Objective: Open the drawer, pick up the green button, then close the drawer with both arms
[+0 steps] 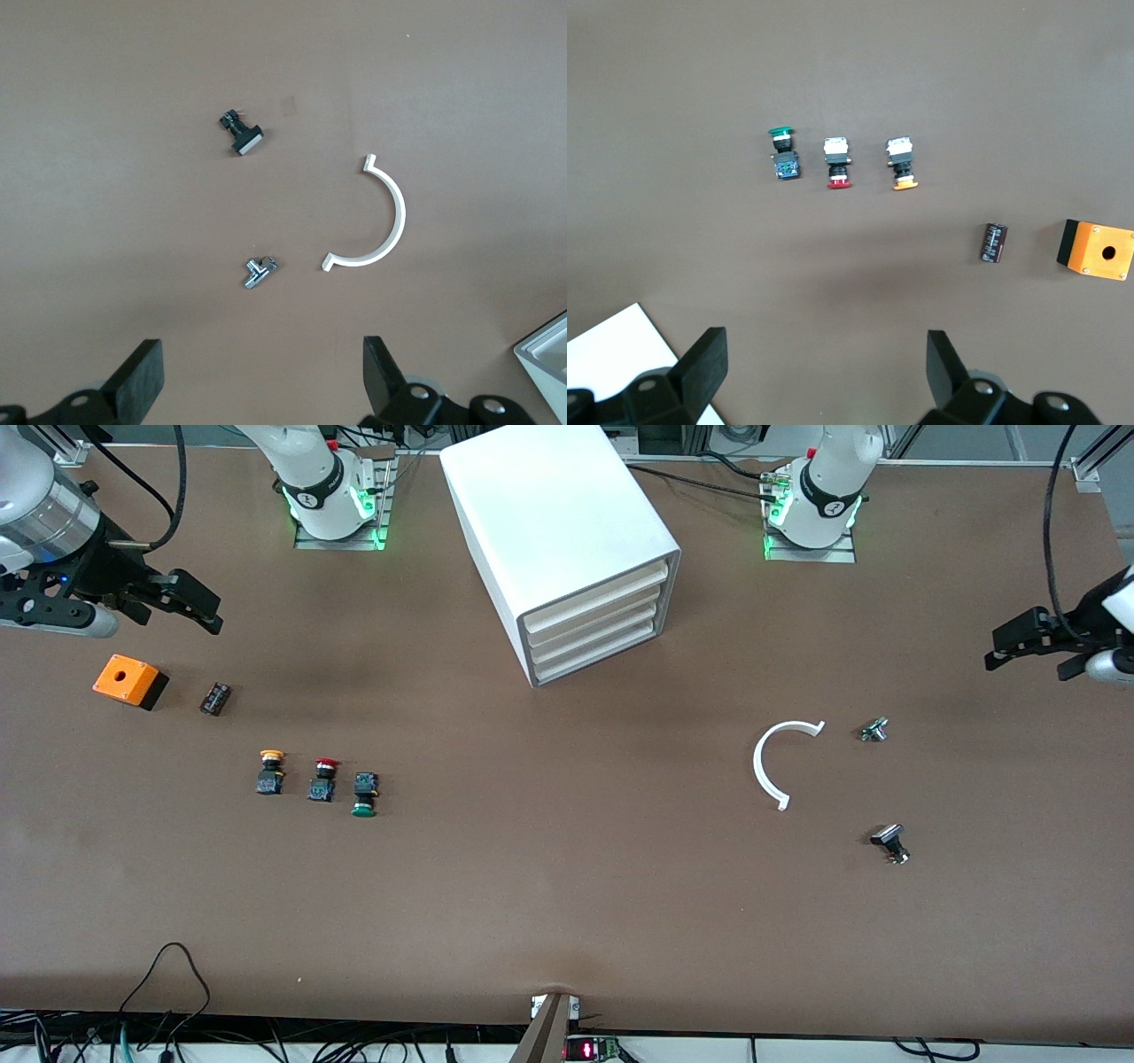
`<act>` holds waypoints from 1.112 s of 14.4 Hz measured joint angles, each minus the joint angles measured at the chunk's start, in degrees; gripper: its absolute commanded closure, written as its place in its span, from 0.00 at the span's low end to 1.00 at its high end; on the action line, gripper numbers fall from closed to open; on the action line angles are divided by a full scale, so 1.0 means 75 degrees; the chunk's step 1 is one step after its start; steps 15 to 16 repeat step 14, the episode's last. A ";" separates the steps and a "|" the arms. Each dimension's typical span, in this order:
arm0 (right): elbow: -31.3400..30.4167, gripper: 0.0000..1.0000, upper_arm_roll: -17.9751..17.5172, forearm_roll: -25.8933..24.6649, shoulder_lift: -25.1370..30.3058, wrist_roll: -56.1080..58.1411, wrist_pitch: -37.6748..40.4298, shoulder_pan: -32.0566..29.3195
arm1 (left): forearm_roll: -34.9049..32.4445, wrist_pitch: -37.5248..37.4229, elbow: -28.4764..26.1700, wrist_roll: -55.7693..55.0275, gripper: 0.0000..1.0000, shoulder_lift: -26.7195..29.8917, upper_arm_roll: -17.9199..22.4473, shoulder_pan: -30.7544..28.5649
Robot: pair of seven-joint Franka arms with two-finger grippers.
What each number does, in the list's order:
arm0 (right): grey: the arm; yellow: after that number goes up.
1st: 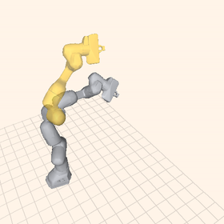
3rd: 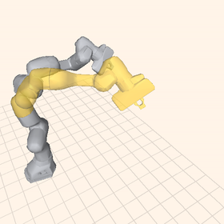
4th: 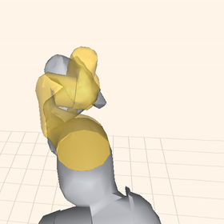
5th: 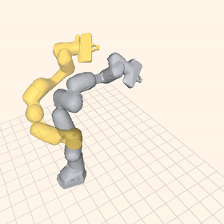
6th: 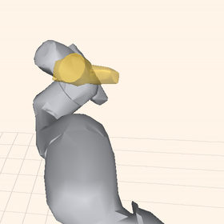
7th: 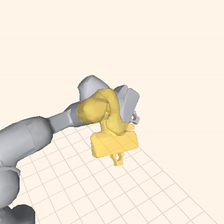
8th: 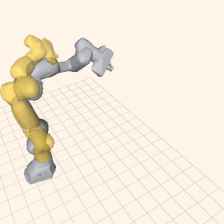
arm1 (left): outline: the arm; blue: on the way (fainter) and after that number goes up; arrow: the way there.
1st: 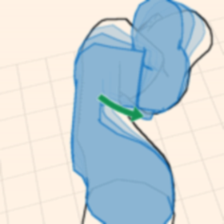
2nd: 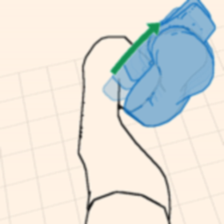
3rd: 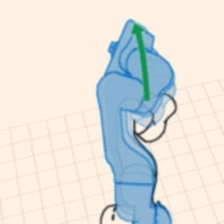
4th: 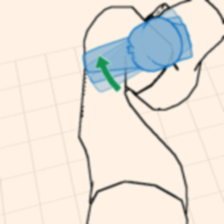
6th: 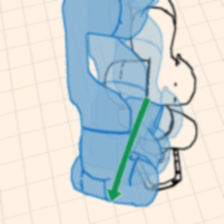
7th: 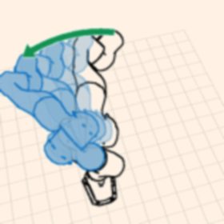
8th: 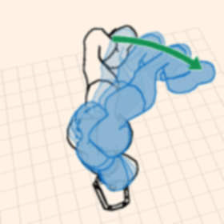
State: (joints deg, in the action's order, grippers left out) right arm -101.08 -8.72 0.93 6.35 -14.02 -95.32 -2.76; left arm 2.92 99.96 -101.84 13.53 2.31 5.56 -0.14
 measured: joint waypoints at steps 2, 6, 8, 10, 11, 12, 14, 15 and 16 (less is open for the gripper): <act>0.0000 0.01 0.0000 0.0000 0.0000 0.0089 0.0001 -0.0057 | -0.0091 0.0084 -0.0020 -0.0003 0.01 0.0000 0.0075 0.0188; 0.0013 0.01 -0.0006 -0.0005 0.0005 0.0281 0.0001 -0.0059 | -0.0104 0.0069 0.0117 -0.0002 0.01 -0.0072 0.0075 0.0293; 0.0056 0.01 -0.0004 -0.0006 0.0006 0.0382 0.0001 -0.0064 | -0.0106 0.0060 0.0161 -0.0002 0.01 -0.0077 0.0068 0.0331; 0.0113 0.01 -0.0004 -0.0007 0.0007 0.0414 0.0001 -0.0064 | -0.0107 0.0053 0.0174 -0.0002 0.01 -0.0089 0.0073 0.0329; 0.0133 0.01 -0.0004 -0.0007 0.0007 0.0429 0.0001 -0.0064 | -0.0108 0.0051 0.0174 -0.0002 0.01 -0.0094 0.0074 0.0329; 0.0145 0.01 -0.0004 -0.0008 0.0007 0.0460 0.0001 -0.0064 | -0.0108 0.0046 0.0176 -0.0002 0.01 -0.0097 0.0072 0.0330; 0.0151 0.01 -0.0003 -0.0010 0.0007 0.0561 0.0001 -0.0067 | -0.0109 0.0009 0.0180 -0.0002 0.01 -0.0097 0.0069 0.0332; 0.0151 0.01 -0.0003 -0.0010 0.0007 0.0561 0.0001 -0.0067 | -0.0109 0.0009 0.0180 -0.0002 0.01 -0.0097 0.0069 0.0332; 0.0151 0.01 -0.0003 -0.0010 0.0007 0.0561 0.0001 -0.0067 | -0.0109 0.0009 0.0180 -0.0002 0.01 -0.0097 0.0069 0.0332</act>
